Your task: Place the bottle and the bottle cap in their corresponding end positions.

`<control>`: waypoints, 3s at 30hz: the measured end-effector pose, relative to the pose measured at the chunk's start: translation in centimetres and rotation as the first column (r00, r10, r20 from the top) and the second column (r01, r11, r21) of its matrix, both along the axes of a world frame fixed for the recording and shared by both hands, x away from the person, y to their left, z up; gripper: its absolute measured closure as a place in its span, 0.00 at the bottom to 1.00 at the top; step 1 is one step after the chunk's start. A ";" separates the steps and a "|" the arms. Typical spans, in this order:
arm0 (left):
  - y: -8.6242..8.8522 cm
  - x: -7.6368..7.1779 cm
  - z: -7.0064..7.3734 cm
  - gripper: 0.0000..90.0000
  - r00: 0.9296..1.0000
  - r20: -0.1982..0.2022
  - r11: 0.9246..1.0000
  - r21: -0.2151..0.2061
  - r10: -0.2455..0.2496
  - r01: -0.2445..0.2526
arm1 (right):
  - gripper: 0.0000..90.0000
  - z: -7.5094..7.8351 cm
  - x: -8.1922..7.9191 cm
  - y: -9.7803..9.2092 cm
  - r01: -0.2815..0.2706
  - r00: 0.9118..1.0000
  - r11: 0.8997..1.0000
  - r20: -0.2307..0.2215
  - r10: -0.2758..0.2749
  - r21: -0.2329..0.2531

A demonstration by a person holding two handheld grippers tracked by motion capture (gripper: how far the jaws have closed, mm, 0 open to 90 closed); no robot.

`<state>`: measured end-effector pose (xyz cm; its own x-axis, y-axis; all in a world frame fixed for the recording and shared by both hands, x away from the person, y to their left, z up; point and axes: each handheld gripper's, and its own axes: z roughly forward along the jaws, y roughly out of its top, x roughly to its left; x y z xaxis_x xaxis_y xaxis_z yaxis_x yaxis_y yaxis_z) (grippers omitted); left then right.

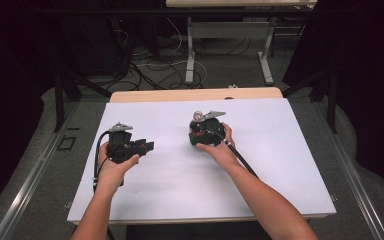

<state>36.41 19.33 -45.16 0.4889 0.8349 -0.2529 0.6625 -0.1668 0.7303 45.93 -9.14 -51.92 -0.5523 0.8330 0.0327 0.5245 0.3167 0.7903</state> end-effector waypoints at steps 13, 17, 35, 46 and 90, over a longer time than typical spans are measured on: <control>-0.4 0.2 -0.5 0.68 1.000 -0.016 1.000 0.004 -0.006 0.006 | 0.09 -0.3 -0.9 -1.5 0.006 0.998 1.000 -0.061 -0.007 -0.023; -0.7 0.2 -0.7 0.68 1.000 -0.018 1.000 0.010 -0.014 0.014 | 0.03 -0.3 -1.5 -2.1 -0.012 0.998 0.999 -0.068 0.009 -0.051; -1.7 0.2 -1.5 0.68 0.999 -0.034 0.999 0.023 -0.042 0.043 | 0.00 0.6 -5.0 -6.5 -0.050 0.992 0.994 -0.120 0.039 -0.093; -3.1 0.0 -2.3 0.68 0.996 -0.048 0.996 0.039 -0.077 0.079 | 0.00 0.2 -8.4 -10.2 -0.010 0.996 0.997 -0.087 0.003 -0.082; -16.9 0.3 -9.9 0.68 0.952 -0.069 0.936 0.170 -0.300 0.307 | 0.00 -2.3 -11.2 -16.5 0.127 0.988 0.992 -0.085 -0.128 -0.022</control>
